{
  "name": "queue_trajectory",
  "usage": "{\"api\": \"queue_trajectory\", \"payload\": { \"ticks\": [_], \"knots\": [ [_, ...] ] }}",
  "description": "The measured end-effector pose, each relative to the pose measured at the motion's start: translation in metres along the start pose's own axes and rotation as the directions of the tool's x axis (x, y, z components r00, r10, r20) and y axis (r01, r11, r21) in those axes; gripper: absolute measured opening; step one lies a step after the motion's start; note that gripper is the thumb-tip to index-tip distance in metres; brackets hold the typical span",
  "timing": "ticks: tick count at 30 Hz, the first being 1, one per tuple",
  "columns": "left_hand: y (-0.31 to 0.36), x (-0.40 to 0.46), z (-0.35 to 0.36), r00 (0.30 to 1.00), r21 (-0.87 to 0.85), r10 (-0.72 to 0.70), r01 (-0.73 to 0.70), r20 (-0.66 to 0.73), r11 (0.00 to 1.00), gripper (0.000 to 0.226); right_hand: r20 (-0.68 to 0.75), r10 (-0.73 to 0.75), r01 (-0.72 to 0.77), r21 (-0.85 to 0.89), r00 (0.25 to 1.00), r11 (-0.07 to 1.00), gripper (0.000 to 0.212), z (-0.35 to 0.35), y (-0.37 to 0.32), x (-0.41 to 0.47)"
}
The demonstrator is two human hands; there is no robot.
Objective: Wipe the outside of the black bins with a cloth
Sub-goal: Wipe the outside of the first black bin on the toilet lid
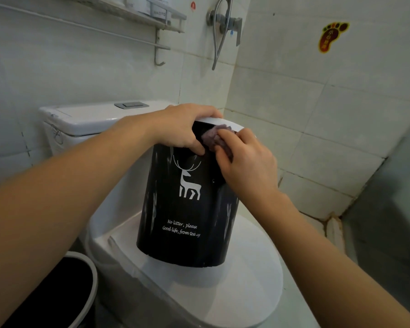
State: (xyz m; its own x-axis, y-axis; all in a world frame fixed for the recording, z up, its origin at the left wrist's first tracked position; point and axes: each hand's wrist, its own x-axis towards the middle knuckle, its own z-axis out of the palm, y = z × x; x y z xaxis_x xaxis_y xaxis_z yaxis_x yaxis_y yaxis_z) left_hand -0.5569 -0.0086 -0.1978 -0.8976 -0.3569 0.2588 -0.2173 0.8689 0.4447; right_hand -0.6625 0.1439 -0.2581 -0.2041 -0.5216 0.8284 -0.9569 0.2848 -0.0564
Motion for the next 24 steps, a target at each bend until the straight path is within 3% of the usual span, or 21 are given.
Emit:
{"api": "queue_trajectory", "payload": {
  "ticks": [3,7,13,20,22,24],
  "knots": [
    [-0.003,0.002,0.0,1.0,-0.015,-0.024,0.024,-0.009,1.0,0.071,0.022,-0.036,0.033,0.1,0.999,0.994,0.021,-0.003,0.018,-0.015],
    [-0.007,0.002,-0.002,0.999,-0.047,-0.039,0.038,-0.004,0.998,0.072,0.089,-0.223,0.205,0.176,0.971,0.963,0.025,-0.006,0.037,-0.028],
    [-0.01,0.001,-0.003,0.999,-0.076,-0.044,0.043,-0.009,0.996,0.07,0.021,-0.072,0.067,0.182,0.997,0.981,0.027,0.004,0.035,-0.014],
    [-0.01,0.001,-0.002,0.999,-0.103,-0.036,0.035,-0.011,0.994,0.068,0.153,-0.423,0.395,0.185,0.893,0.9,0.027,-0.004,0.041,-0.054],
    [-0.01,0.002,-0.002,0.999,-0.116,-0.039,0.037,-0.014,0.993,0.067,0.118,-0.395,0.379,0.137,0.911,0.915,0.024,-0.004,0.038,-0.047],
    [-0.011,0.003,-0.002,0.999,-0.123,-0.042,0.039,-0.015,0.992,0.066,0.051,-0.273,0.266,0.104,0.961,0.958,0.023,-0.003,0.033,-0.037]
  ]
}}
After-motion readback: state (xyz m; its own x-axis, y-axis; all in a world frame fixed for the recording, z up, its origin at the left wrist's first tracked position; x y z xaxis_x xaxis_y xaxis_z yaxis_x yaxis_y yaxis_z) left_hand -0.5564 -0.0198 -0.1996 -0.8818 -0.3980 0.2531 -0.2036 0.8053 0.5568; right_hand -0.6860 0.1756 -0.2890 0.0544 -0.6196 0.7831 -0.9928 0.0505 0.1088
